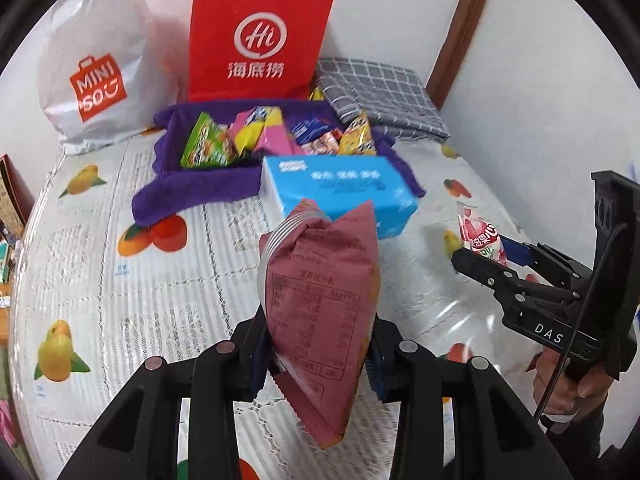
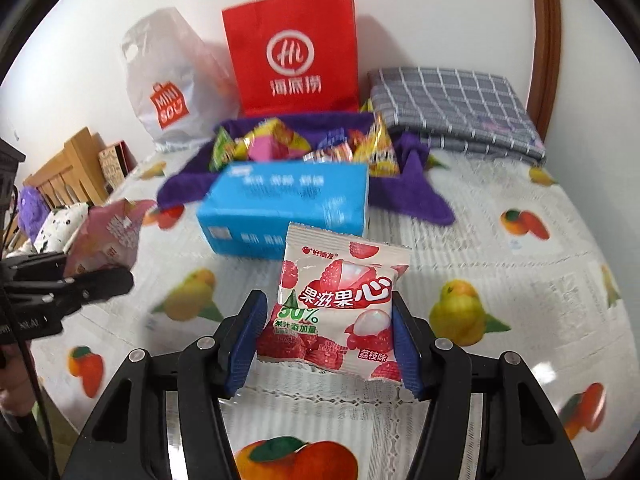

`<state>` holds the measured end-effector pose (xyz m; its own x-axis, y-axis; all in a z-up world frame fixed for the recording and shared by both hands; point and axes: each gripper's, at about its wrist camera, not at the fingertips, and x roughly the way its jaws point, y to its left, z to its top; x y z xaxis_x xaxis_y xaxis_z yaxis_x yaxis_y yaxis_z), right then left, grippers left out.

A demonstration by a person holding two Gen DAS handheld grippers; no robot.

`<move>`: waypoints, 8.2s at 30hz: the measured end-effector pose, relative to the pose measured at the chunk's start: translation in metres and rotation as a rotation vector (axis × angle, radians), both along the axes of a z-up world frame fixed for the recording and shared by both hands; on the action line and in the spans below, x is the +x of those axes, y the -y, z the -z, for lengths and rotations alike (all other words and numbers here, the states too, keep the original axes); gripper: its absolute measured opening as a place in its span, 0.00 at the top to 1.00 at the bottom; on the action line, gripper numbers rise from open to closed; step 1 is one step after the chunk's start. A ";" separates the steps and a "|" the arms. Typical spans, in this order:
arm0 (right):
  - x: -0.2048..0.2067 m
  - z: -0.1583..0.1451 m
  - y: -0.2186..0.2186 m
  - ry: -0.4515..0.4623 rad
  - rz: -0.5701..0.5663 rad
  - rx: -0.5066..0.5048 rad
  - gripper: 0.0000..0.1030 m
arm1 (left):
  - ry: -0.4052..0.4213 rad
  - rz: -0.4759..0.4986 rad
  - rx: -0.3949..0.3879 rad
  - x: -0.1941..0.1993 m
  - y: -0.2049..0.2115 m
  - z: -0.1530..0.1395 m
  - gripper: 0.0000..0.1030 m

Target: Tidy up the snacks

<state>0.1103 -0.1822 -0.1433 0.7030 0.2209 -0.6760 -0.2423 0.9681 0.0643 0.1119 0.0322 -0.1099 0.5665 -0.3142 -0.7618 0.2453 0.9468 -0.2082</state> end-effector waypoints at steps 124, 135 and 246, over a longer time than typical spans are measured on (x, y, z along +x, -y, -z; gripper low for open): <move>0.256 -0.075 -0.031 -0.021 -0.090 0.047 0.42 | -0.020 -0.143 -0.052 0.262 -0.028 -0.048 0.64; 0.266 -0.062 -0.032 -0.060 -0.101 0.022 0.42 | -0.048 -0.127 -0.076 0.274 -0.025 -0.032 0.64; -0.004 -0.135 0.002 0.045 0.173 -0.042 0.01 | 0.213 -0.251 0.149 0.017 0.004 -0.126 0.09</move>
<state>0.1064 -0.1843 -0.0083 0.7575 0.0667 -0.6495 -0.0741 0.9971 0.0160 0.1284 0.0285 0.0159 0.7632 -0.0396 -0.6449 0.0243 0.9992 -0.0326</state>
